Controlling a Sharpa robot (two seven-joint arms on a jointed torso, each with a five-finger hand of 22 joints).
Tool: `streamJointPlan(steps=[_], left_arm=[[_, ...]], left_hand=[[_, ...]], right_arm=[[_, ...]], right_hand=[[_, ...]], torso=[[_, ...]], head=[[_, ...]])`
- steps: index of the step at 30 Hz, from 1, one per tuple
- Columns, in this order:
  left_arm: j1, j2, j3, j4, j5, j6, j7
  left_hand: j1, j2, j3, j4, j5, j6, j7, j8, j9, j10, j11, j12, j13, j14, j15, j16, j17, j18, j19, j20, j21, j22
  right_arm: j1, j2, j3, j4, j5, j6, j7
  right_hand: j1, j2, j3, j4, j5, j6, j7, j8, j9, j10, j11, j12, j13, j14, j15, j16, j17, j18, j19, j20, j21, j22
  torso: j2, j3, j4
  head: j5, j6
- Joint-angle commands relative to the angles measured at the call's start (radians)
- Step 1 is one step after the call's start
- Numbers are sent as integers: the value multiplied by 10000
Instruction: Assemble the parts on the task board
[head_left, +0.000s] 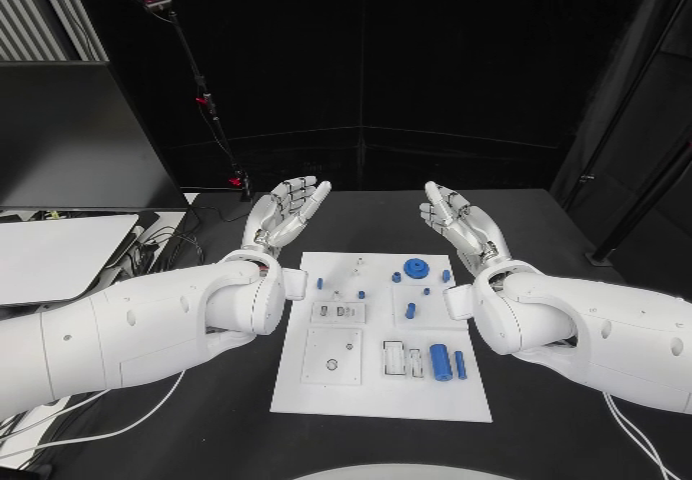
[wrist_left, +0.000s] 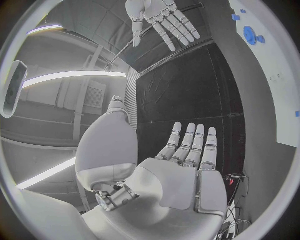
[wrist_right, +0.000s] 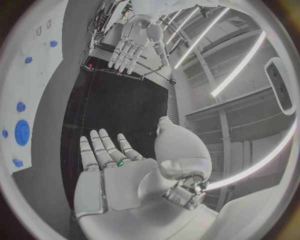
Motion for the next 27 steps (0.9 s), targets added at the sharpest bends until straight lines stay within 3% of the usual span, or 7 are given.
streamJointPlan(steps=[1, 6, 11, 12, 18, 23, 27], left_arm=[[255, 114, -191, -156, -234, 857, 3403], [496, 219, -421, -290, -280, 1107, 4184], [591, 260, -512, -343, -298, 1204, 4490], [596, 176, -511, -258, -297, 1371, 4403], [597, 59, -510, -176, -297, 1385, 4360], [597, -3, -511, -154, -297, 1403, 4305], [597, -14, -511, -140, -297, 1481, 4282]], left_hand=[[248, -103, -64, 104, 47, 98, 1431, 194, 66, 114, 1, 152, 41, -4, 68, 154, 15, 202, 76, 26, 65, 23], [248, -123, -84, 104, 38, 99, 1430, 208, 66, 110, 1, 159, 39, -9, 66, 152, 11, 204, 59, 26, 61, 18], [247, -128, -91, 104, 34, 100, 1430, 214, 66, 107, 2, 161, 38, -12, 67, 151, 8, 204, 40, 28, 56, 10], [247, -128, -92, 104, 34, 100, 1431, 215, 66, 107, 3, 162, 38, -12, 68, 151, 8, 203, 40, 28, 56, 10], [262, -147, -119, 104, 8, 115, 1554, 283, 56, 106, 174, 202, 21, 7, 259, 158, -13, 167, 65, 177, 72, 31], [294, -120, -84, 104, 7, 115, 1566, 307, 47, 116, 214, 225, 14, 20, 334, 162, -22, 164, 86, 251, 84, 43], [299, -93, -59, 105, 9, 123, 1568, 324, 43, 130, 222, 240, 11, 23, 355, 163, -28, 168, 100, 279, 91, 51]], right_arm=[[135, -40, -103, 118, -1622, 857, -62], [201, -61, -173, 160, -1866, 971, -79], [201, -61, -173, 160, -1866, 971, -79], [203, -225, -168, 85, -1860, 991, -23], [204, -331, -166, 95, -1865, 1030, -90], [205, -418, -164, 52, -1903, 1085, -195], [206, -517, -161, 43, -2011, 1102, -247]], right_hand=[[78, 14, -15, 43, 28, 86, 1659, 45, 10, 5, 59, 56, 9, 7, 47, 42, 8, 185, -6, 49, 22, 9], [78, 14, -16, 43, 28, 87, 1659, 51, 11, 7, 59, 62, 9, 7, 47, 45, 8, 185, -5, 49, 23, 9], [81, 13, -19, 43, 27, 90, 1657, 73, 14, 18, 59, 95, 13, 10, 47, 59, 9, 184, 5, 49, 27, 11], [81, 13, -19, 43, 27, 90, 1657, 73, 14, 18, 59, 95, 13, 10, 47, 59, 9, 184, 5, 49, 27, 11], [86, 12, -22, 42, 27, 90, 1656, 75, 13, 27, 59, 120, 16, 10, 48, 67, 9, 183, 4, 49, 27, 11], [115, 12, -42, 42, 24, 89, 1639, 89, 6, 73, 59, 214, 23, 24, 60, 133, 9, 174, 7, 48, 33, 14], [150, 23, -69, 44, 21, 96, 1655, 137, 1, 146, 59, 348, 33, 98, 84, 273, 19, 155, 4, 48, 40, 16]], torso=[[0, 1, 9], [0, 1, 9], [0, 1, 9], [432, 67, 31], [732, 88, 8], [964, 102, 21], [1143, 135, 55]], head=[[1, -6], [1, -6], [1, -6], [-142, -354], [-158, -299], [-127, -384], [-197, -298]])
